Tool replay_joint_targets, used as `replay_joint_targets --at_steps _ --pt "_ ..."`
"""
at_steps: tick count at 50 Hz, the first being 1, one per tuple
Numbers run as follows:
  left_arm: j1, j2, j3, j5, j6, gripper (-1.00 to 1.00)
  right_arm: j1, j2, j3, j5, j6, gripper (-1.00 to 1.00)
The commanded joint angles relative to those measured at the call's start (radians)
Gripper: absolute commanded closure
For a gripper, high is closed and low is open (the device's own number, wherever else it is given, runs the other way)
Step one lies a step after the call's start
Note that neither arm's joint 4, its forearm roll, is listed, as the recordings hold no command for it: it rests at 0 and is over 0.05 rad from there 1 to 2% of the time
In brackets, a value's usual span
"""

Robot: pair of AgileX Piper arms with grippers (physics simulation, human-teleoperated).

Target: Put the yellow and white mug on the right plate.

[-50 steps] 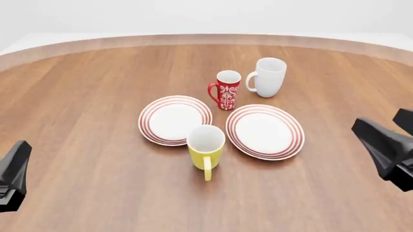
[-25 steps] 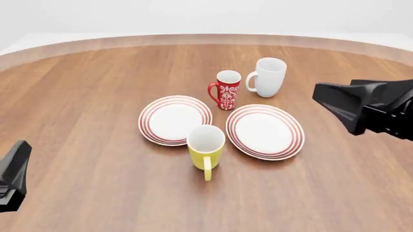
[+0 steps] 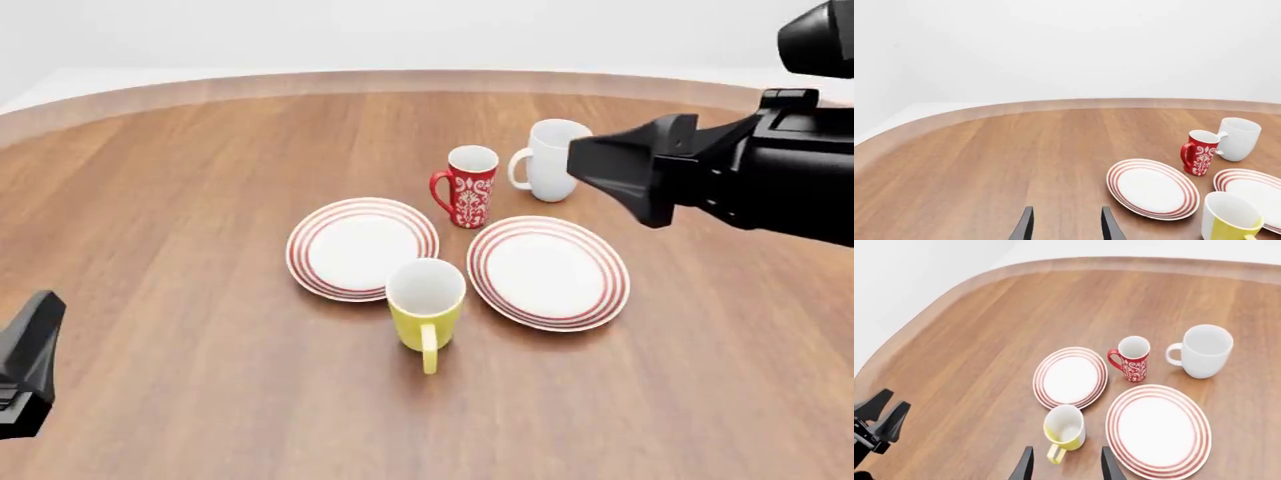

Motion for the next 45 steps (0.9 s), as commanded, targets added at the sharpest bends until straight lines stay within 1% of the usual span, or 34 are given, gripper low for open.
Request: replay_joint_targets --at_steps 1,8,9,11,13,15,17,22,24,25,27,29,35,39,45 --pt "0.0 0.0 0.0 0.0 0.0 -1.0 0.023 0.037 -0.029 0.005 0.0 -1.0" --pt "0.0 0.0 0.0 0.0 0.0 -1.0 0.023 0.037 -0.029 0.005 0.0 -1.0" --pt "0.0 0.0 0.0 0.0 0.0 -1.0 0.021 0.057 -0.041 0.012 0.009 -1.0" --pt "0.0 0.0 0.0 0.0 0.0 -1.0 0.032 0.077 -0.059 0.018 0.011 -1.0" --pt "0.0 0.0 0.0 0.0 0.0 -1.0 0.018 0.093 -0.071 0.028 0.011 -1.0" --pt "0.0 0.0 0.0 0.0 0.0 -1.0 0.019 0.113 -0.066 0.027 0.036 -1.0" --pt "0.0 0.0 0.0 0.0 0.0 -1.0 0.005 0.125 -0.067 0.03 0.041 -1.0" --pt "0.0 0.0 0.0 0.0 0.0 -1.0 0.012 0.148 -0.08 0.036 0.062 -1.0" --pt "0.0 0.0 0.0 0.0 0.0 -1.0 0.002 0.17 -0.078 0.037 0.082 -1.0" --pt "0.0 0.0 0.0 0.0 0.0 -1.0 -0.007 0.176 -0.074 0.038 0.086 -1.0" --pt "0.0 0.0 0.0 0.0 0.0 -1.0 -0.002 0.196 -0.075 0.027 0.083 -1.0" --pt "0.0 0.0 0.0 0.0 0.0 -1.0 -0.001 0.205 -0.07 0.018 0.098 -1.0" --pt "0.0 0.0 0.0 0.0 0.0 -1.0 0.012 0.252 -0.073 0.007 0.109 -1.0" --pt "0.0 0.0 0.0 0.0 0.0 -1.0 -0.001 0.275 -0.057 0.002 0.123 -1.0" --pt "0.0 0.0 0.0 0.0 0.0 -1.0 0.021 0.328 -0.073 0.0 0.133 -1.0"
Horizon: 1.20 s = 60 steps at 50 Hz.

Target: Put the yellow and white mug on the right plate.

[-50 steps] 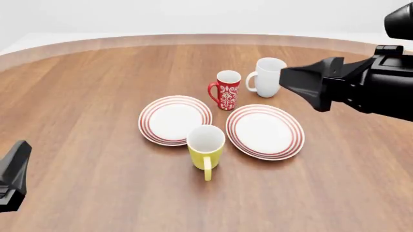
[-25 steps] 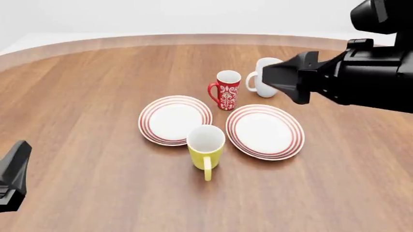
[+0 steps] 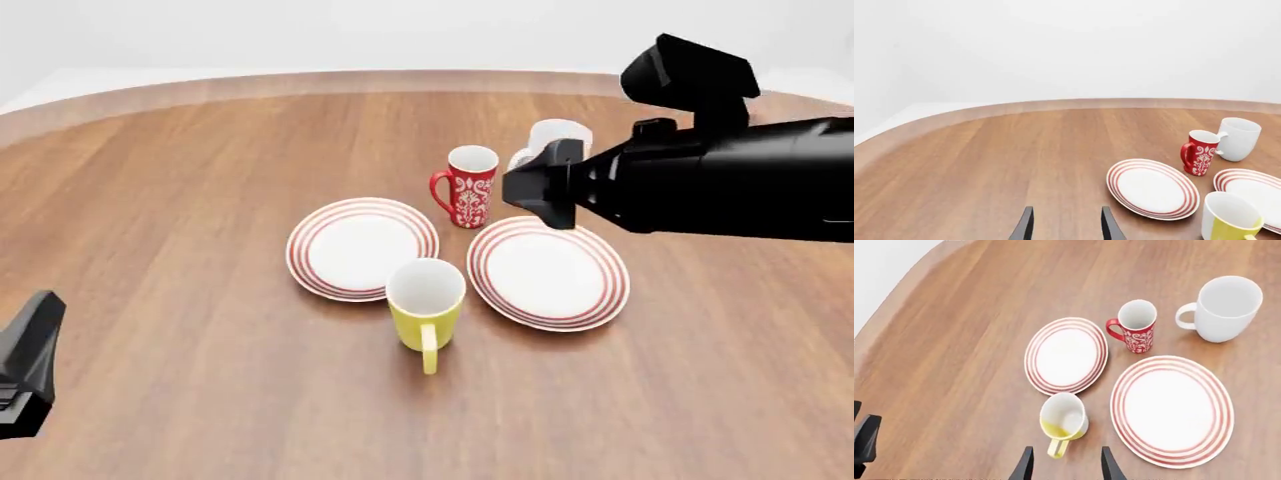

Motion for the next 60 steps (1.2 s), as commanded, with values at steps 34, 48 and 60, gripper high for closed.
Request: replay_joint_targets --at_steps 34,48,60 --pt "0.0 0.0 0.0 0.0 0.0 -1.0 0.077 0.301 -0.003 -0.133 0.08 -1.0" --pt "0.0 0.0 0.0 0.0 0.0 -1.0 0.099 0.369 0.06 -0.258 0.116 -1.0" --pt "0.0 0.0 0.0 0.0 0.0 -1.0 0.119 0.415 0.108 -0.34 0.152 -1.0"
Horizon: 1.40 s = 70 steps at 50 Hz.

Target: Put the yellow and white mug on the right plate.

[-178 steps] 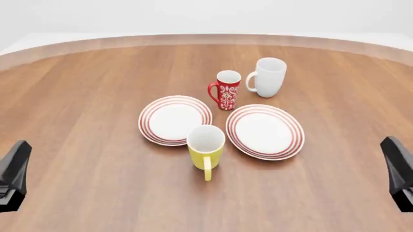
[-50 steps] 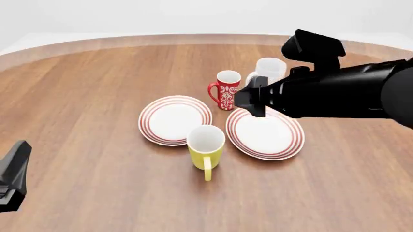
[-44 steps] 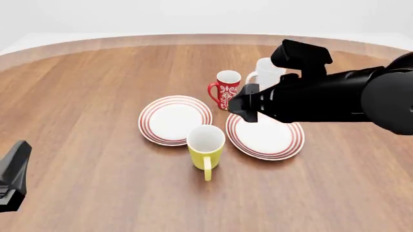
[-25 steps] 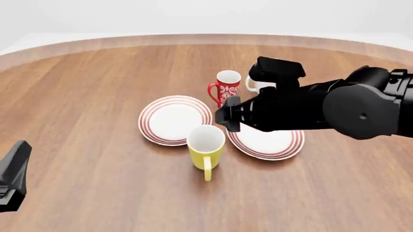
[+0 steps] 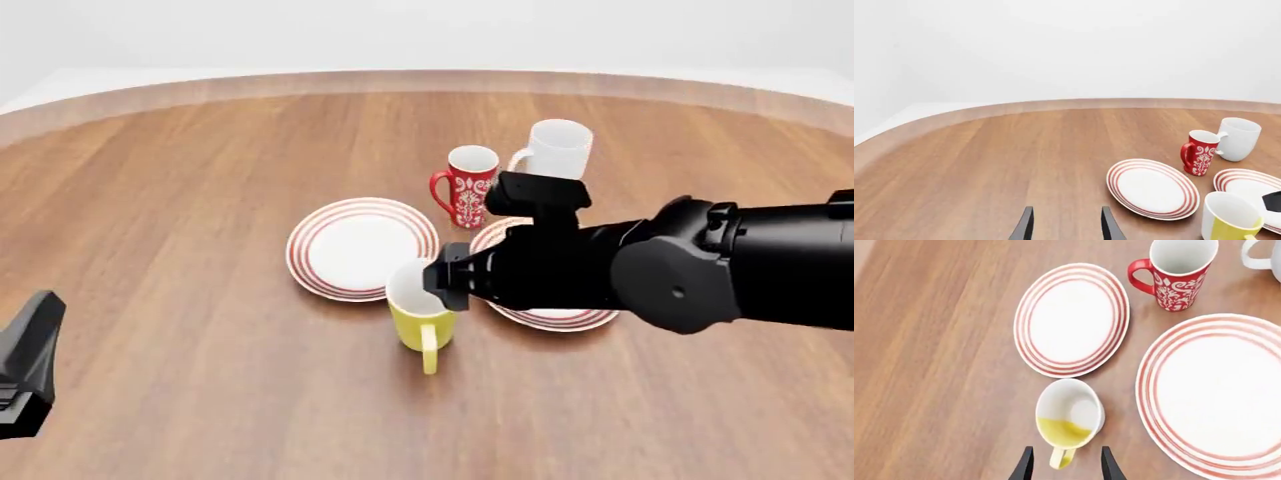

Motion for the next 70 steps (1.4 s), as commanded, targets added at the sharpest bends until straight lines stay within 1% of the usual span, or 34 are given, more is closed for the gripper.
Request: replay_joint_targets --at_steps 1,10,17,22,48,57,66,69,70 --pt "0.0 0.0 0.0 0.0 0.0 -1.0 0.019 0.045 0.041 -0.077 0.032 -1.0" --pt "0.0 0.0 0.0 0.0 0.0 -1.0 0.038 0.081 0.082 -0.147 0.063 -1.0" --pt "0.0 0.0 0.0 0.0 0.0 -1.0 0.042 0.101 0.078 -0.165 0.066 -1.0" --pt "0.0 0.0 0.0 0.0 0.0 -1.0 0.053 0.136 0.089 -0.207 0.078 -1.0" --pt "0.0 0.0 0.0 0.0 0.0 -1.0 0.064 0.186 0.135 -0.296 0.114 -1.0" --pt "0.0 0.0 0.0 0.0 0.0 -1.0 0.071 0.209 0.136 -0.32 0.123 -1.0" --pt "0.0 0.0 0.0 0.0 0.0 -1.0 0.085 0.256 0.139 -0.368 0.143 -1.0" --pt "0.0 0.0 0.0 0.0 0.0 -1.0 0.09 0.252 0.132 -0.355 0.146 -1.0" --pt "0.0 0.0 0.0 0.0 0.0 -1.0 0.092 0.263 0.133 -0.369 0.148 -1.0"
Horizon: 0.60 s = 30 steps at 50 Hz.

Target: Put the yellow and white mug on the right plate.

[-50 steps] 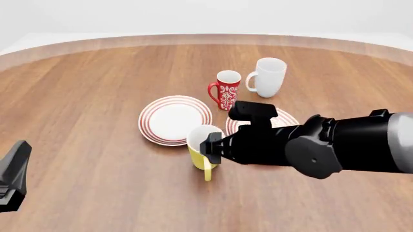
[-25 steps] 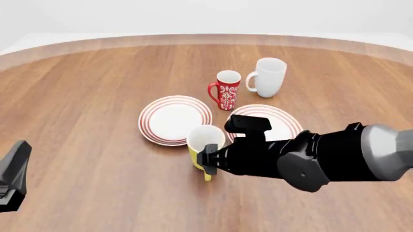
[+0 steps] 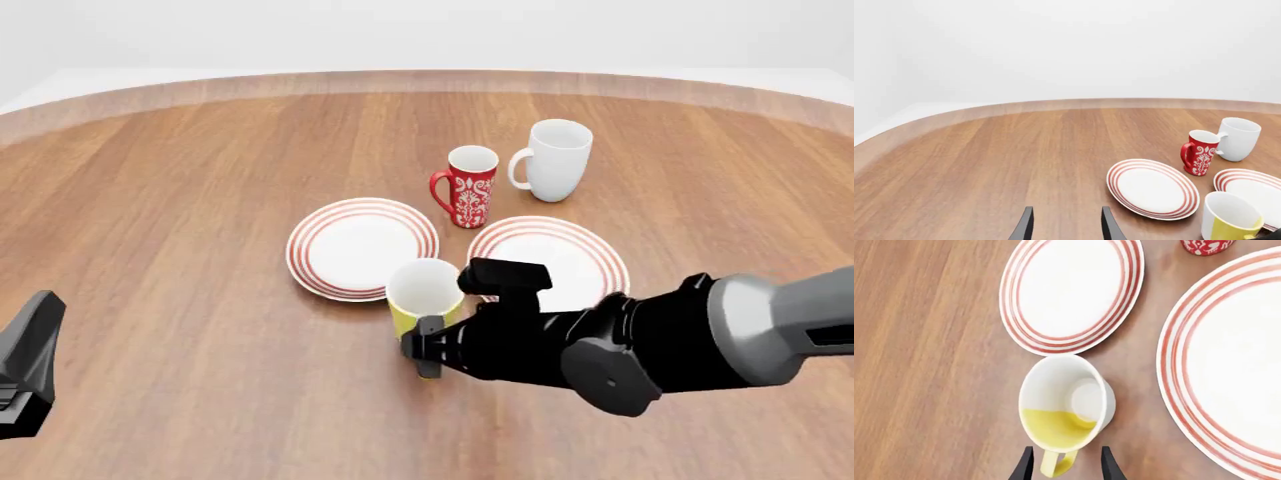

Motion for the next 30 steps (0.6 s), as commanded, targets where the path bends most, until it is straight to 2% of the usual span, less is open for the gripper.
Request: replay_joint_targets --at_steps 1,11,12,25,30 --pt "0.0 0.0 0.0 0.0 0.0 -1.0 0.017 0.046 -0.001 -0.044 0.02 -1.0" --pt "0.0 0.0 0.0 0.0 0.0 -1.0 0.032 0.08 0.001 -0.08 0.036 -1.0" --pt "0.0 0.0 0.0 0.0 0.0 -1.0 0.024 0.074 0.004 -0.082 0.024 1.0" --pt "0.0 0.0 0.0 0.0 0.0 -1.0 0.015 0.059 0.015 -0.089 0.02 1.0" --pt "0.0 0.0 0.0 0.0 0.0 -1.0 -0.001 0.025 0.02 -0.064 0.001 1.0"
